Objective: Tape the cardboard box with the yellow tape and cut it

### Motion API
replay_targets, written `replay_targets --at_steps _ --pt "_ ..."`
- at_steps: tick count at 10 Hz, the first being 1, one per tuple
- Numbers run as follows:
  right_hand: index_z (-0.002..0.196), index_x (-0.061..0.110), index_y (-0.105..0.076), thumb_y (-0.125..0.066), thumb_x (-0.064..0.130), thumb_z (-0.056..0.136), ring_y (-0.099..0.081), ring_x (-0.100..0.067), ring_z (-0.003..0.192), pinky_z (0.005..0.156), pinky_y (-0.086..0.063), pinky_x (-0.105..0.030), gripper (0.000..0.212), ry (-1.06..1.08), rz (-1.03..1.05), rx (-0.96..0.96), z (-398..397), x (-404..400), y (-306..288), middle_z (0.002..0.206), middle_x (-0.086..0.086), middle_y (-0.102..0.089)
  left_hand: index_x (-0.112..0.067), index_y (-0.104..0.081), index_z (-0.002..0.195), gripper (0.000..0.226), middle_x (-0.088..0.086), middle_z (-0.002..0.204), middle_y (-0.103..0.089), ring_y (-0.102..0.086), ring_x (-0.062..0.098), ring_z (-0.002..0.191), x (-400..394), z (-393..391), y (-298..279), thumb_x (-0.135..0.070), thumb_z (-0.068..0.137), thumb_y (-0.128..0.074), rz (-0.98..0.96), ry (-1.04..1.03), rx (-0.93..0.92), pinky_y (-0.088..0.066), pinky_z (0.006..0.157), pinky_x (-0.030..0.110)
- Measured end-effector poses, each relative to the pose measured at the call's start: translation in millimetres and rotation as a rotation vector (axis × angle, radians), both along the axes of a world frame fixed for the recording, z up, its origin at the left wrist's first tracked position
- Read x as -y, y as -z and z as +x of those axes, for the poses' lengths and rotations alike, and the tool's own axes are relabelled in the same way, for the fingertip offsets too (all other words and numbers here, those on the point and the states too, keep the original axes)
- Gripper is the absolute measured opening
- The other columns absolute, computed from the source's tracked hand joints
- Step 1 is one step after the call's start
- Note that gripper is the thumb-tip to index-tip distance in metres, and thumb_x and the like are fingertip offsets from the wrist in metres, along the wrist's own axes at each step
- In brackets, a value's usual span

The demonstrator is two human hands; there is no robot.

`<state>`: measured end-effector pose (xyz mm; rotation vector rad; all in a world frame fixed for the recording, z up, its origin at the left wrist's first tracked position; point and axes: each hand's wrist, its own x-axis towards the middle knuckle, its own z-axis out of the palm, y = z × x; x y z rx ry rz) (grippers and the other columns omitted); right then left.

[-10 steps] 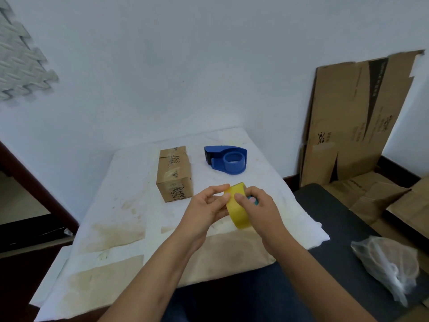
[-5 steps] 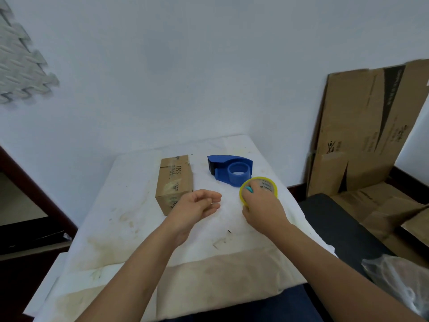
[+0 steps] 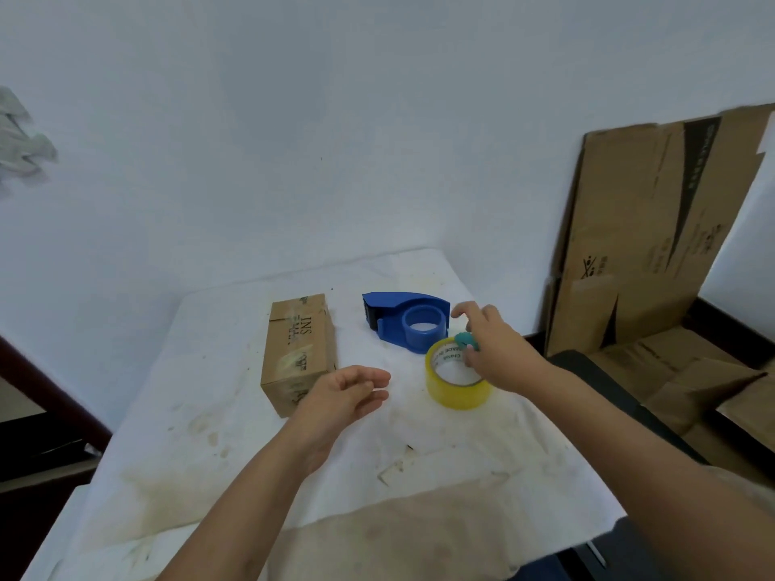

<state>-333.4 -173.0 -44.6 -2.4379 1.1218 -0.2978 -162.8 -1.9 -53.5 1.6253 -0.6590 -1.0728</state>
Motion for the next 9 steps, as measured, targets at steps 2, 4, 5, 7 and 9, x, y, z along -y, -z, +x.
replay_targets --at_steps 2,4,5,7,9 --pt "0.115 0.019 -0.056 -0.051 0.023 0.093 -0.059 -0.025 0.098 0.072 -0.046 -0.032 0.024 0.010 -0.045 -0.192 9 -2 9 0.113 -0.005 -0.062 -0.007 -0.073 0.103 0.029 0.008 0.112 -0.072 -0.071 0.018 0.102 -9 4 -1 -0.001 0.100 -0.046 -0.004 -0.008 0.007 -0.057 0.086 0.023" --pt "0.109 0.019 -0.069 -0.051 0.023 0.091 -0.058 -0.024 0.098 0.079 -0.049 -0.034 0.026 -0.024 -0.004 -0.066 13 -9 8 0.103 -0.003 -0.058 -0.008 -0.074 0.102 0.028 0.007 0.112 -0.073 -0.071 0.018 0.103 -19 12 -1 -0.002 0.100 -0.047 -0.001 -0.028 -0.009 -0.055 0.091 0.027" --pt "0.106 0.019 -0.069 -0.050 0.019 0.091 -0.057 -0.022 0.096 0.077 -0.044 -0.028 0.024 -0.044 0.017 0.007 14 -18 6 0.102 0.001 -0.055 -0.010 -0.074 0.101 0.029 0.007 0.112 -0.073 -0.071 0.018 0.103 -24 12 1 -0.003 0.100 -0.047 0.011 -0.011 0.002 -0.055 0.092 0.028" --pt "0.108 0.024 -0.066 -0.049 0.024 0.095 -0.055 -0.018 0.109 0.081 -0.039 -0.025 0.022 -0.120 -0.089 0.060 24 -50 5 0.116 0.003 -0.059 -0.013 -0.074 0.101 0.029 0.004 0.114 -0.071 -0.070 0.015 0.102 -43 3 -4 -0.005 0.101 -0.046 0.055 0.007 0.103 -0.056 0.088 0.022" --pt "0.107 0.024 -0.069 -0.050 0.021 0.096 -0.057 -0.014 0.110 0.080 -0.040 -0.024 0.022 -0.195 -0.054 0.185 26 -82 -35 0.107 0.008 -0.059 -0.019 -0.076 0.101 0.029 0.012 0.114 -0.071 -0.069 0.019 0.103 -77 11 -40 -0.009 0.100 -0.049 -0.053 -0.039 0.281 -0.053 0.098 0.032"
